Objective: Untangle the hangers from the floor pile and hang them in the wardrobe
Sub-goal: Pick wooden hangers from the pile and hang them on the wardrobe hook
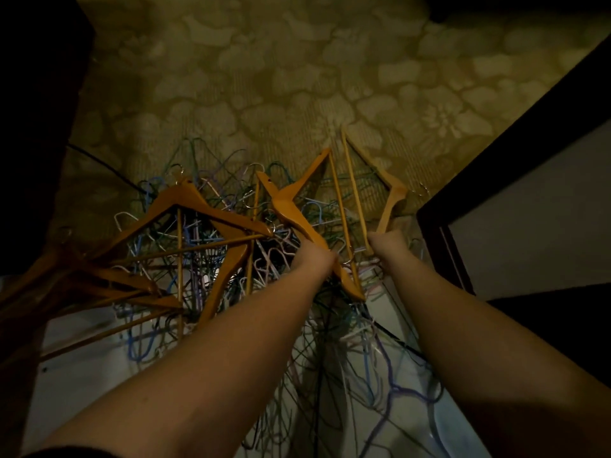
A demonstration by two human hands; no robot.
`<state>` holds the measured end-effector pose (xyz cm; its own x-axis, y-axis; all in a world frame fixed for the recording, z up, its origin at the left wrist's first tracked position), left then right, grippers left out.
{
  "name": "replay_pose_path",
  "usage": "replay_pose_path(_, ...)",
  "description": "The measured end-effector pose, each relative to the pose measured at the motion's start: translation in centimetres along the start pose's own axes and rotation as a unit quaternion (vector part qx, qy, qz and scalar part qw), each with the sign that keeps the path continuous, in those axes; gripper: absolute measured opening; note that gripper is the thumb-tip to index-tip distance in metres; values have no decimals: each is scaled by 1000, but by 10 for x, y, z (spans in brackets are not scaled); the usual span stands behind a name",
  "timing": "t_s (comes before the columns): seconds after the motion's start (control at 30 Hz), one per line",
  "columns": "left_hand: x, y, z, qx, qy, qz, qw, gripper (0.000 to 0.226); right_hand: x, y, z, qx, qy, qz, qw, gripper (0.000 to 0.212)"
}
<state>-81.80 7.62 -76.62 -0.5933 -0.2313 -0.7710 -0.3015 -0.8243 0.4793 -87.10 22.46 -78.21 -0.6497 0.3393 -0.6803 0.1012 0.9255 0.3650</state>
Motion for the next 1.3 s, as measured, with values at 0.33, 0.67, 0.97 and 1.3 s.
replay_pose_path(0.33, 19, 8, 8, -44, 11, 15, 999, 18, -26, 34, -5, 233, -28, -34, 972, 24)
replay_pose_path(0.67, 10, 43, 19, -306, -8, 16, 952, 29, -46, 32, -12, 220, 18, -15, 975, 26)
replay_pose_path(0.97, -19, 77, 40, -423, -74, -59, 901, 9, -71, 29, -47, -17, 221, 59, 973, 27)
replay_pose_path(1.3, -31, 129, 46, -459, -155, -47, 874, 24, -133, -21, -76, -74, 391, 30, 917, 36)
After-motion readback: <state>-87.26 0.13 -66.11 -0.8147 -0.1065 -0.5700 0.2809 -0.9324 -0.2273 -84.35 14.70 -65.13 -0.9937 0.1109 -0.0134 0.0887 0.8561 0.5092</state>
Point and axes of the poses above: each hand's wrist, its own x-axis towards the middle knuckle, its own y-axis out of the back of the hand, z = x × y, the point moved 1 cm from there along x, towards the middle knuckle, and after that the axes turned 10 degrees about x, right-handed, at the moved point
